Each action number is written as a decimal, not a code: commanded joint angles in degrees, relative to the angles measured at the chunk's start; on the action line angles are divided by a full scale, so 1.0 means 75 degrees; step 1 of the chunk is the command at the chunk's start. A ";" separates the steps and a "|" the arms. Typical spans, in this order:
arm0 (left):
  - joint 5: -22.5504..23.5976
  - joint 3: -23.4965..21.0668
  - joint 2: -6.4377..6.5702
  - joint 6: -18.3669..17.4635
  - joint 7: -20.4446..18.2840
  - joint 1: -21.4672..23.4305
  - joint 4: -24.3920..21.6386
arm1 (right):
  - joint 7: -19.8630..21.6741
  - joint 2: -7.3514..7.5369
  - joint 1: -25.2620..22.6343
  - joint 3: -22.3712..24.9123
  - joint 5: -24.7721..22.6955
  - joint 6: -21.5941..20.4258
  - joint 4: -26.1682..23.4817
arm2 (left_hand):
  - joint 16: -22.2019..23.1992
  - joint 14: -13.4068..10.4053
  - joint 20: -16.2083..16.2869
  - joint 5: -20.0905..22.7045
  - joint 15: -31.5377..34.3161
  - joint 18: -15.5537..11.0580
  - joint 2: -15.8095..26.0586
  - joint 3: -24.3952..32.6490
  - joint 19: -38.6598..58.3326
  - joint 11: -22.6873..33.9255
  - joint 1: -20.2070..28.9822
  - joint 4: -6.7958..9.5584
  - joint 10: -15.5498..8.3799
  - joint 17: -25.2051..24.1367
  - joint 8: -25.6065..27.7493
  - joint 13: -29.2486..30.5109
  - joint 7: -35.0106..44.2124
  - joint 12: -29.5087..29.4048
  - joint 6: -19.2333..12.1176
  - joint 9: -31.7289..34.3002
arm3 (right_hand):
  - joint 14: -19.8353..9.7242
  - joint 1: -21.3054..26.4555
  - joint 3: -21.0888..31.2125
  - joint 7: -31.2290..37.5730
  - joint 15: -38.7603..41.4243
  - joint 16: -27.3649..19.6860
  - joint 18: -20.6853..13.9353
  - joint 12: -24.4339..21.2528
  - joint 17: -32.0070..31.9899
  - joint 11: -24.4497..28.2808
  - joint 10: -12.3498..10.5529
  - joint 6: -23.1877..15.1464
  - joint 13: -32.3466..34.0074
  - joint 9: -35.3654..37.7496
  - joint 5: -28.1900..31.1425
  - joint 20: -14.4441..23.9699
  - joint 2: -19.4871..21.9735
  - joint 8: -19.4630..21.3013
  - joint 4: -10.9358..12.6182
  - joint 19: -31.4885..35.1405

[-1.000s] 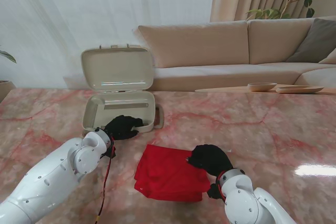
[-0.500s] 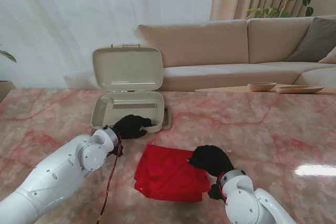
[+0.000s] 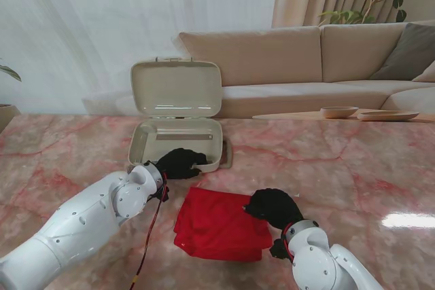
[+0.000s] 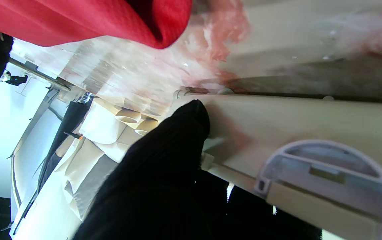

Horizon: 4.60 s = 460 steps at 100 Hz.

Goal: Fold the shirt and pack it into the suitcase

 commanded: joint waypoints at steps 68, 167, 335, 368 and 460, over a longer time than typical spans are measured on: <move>-0.0530 0.1023 -0.0593 -0.0458 0.0331 -0.0682 0.0663 | -0.0127 -0.0043 -0.0358 0.0207 -0.0153 -0.0022 -0.0078 | -0.0552 -0.0159 -0.0017 0.0775 -0.0656 0.0099 0.0635 0.0690 0.0098 0.0302 0.0767 0.0015 -0.0555 -0.0006 0.0572 0.0313 0.0934 -0.0120 -0.1470 0.0225 | -0.0014 -0.0159 -0.0241 -0.0013 -0.0022 -0.0121 0.0049 0.0012 -0.0138 -0.0033 0.0002 -0.0029 -0.0172 0.0084 0.0114 0.0118 0.0114 0.0027 -0.0114 -0.0077; -0.1243 0.1774 -0.1201 -0.0634 0.0361 -0.1095 0.1195 | -0.0152 -0.0053 -0.0531 0.0368 -0.0147 0.0067 -0.0129 | -0.0565 -0.0151 0.0020 0.0747 -0.0653 0.0108 0.0614 0.0632 0.0171 0.0211 0.0767 -0.0014 -0.0483 0.0004 0.0510 0.0298 0.0805 -0.0172 -0.1427 0.0224 | -0.0111 -0.0208 -0.0152 0.0012 -0.0015 -0.0139 -0.0061 0.0029 -0.0130 0.0003 -0.0072 -0.0060 -0.0173 0.0034 0.0060 0.0073 0.0146 0.0013 -0.0164 -0.0052; -0.1771 0.1741 -0.1105 -0.0212 -0.0352 -0.1059 0.0259 | -0.0151 -0.0062 -0.0658 0.0508 -0.0116 0.0201 -0.0135 | -0.2255 -0.0014 -0.0001 -0.0599 -0.1627 0.0243 0.1010 -0.2814 -0.0706 -0.0245 0.0168 0.0406 0.0528 -0.0991 -0.0685 -0.1288 -0.2146 -0.2362 -0.0687 -0.1790 | -0.0030 -0.0188 -0.0256 0.0012 -0.0018 -0.0106 0.0035 0.0011 -0.0161 -0.0060 -0.0035 -0.0084 -0.0119 0.0143 0.0125 0.0093 0.0142 -0.0003 -0.0124 -0.0082; -0.1388 0.0989 -0.0560 0.0445 -0.0663 -0.0531 -0.1185 | -0.0230 -0.0064 -0.0678 0.0522 -0.0240 0.0069 -0.0276 | -0.2490 0.0069 -0.0194 -0.0609 -0.1931 0.0270 0.1195 -0.3120 -0.1087 -0.0458 0.0143 0.0429 0.0609 -0.1212 -0.0615 -0.1517 -0.2424 -0.2507 -0.0711 -0.1928 | -0.0044 -0.0225 -0.0170 0.0021 0.0016 -0.0076 0.0021 0.0035 -0.0096 -0.0076 -0.0056 -0.0099 -0.0048 0.0181 0.0172 0.0130 0.0081 0.0007 -0.0135 -0.0043; 0.0377 -0.2998 0.0834 0.1337 -0.3024 0.3756 -0.5609 | -0.0835 -0.0052 0.0130 -0.0589 -0.1293 -0.0212 0.0084 | -0.2826 0.0510 -0.0529 -0.0527 -0.2638 0.0283 0.1514 -0.3804 -0.2149 -0.1373 -0.1895 0.0501 0.1211 -0.1666 -0.1236 -0.2089 -0.5122 -0.2657 0.1043 -0.2310 | -0.0242 -0.0476 0.1233 -0.1681 -0.0119 -0.0279 -0.0406 -0.0270 -0.0359 -0.0130 0.0067 0.0405 -0.0870 -0.1380 -0.0950 -0.0126 -0.1682 0.0727 -0.0297 -0.0376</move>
